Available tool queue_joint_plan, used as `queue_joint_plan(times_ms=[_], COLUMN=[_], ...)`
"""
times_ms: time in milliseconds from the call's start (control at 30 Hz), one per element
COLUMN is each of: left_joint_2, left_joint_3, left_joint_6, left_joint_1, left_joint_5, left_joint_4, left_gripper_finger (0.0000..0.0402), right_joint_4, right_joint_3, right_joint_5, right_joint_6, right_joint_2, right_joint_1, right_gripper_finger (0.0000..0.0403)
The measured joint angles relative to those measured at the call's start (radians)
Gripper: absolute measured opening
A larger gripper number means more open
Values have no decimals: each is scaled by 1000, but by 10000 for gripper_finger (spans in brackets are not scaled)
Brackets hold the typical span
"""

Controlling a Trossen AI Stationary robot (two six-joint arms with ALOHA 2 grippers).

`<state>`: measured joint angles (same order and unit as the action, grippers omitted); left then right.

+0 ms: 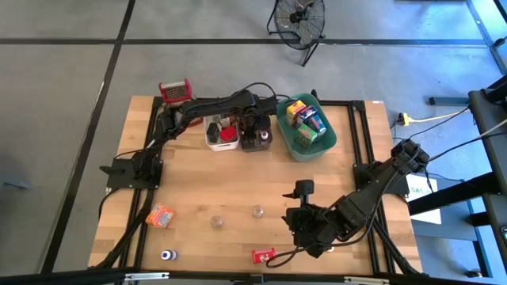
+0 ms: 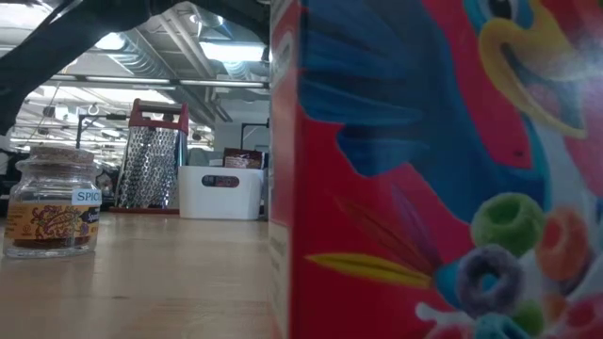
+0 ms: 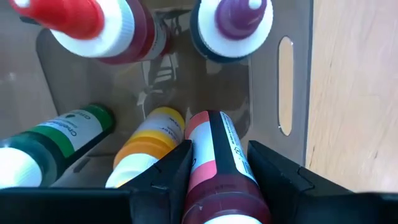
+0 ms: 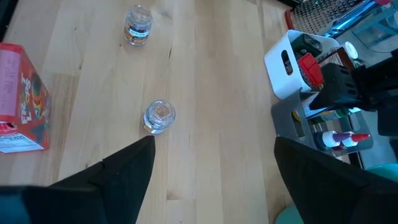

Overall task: Pick & Place Kitchen Items
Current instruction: Put the pink food coloring bottle into the middle black transparent bin

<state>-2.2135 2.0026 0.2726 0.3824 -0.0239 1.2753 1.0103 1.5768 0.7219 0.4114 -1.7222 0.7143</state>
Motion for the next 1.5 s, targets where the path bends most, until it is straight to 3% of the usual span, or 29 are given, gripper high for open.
queue_joint_plan(times_ms=[1500], left_joint_2=[-20], left_joint_3=[0], left_joint_6=[-25], left_joint_1=[5], left_joint_5=[0], left_joint_4=[-23], left_gripper_finger=[162], right_joint_4=[4], right_joint_3=[0], right_joint_5=[0], right_joint_6=[0], right_joint_2=[0], right_joint_1=[0], right_gripper_finger=[332])
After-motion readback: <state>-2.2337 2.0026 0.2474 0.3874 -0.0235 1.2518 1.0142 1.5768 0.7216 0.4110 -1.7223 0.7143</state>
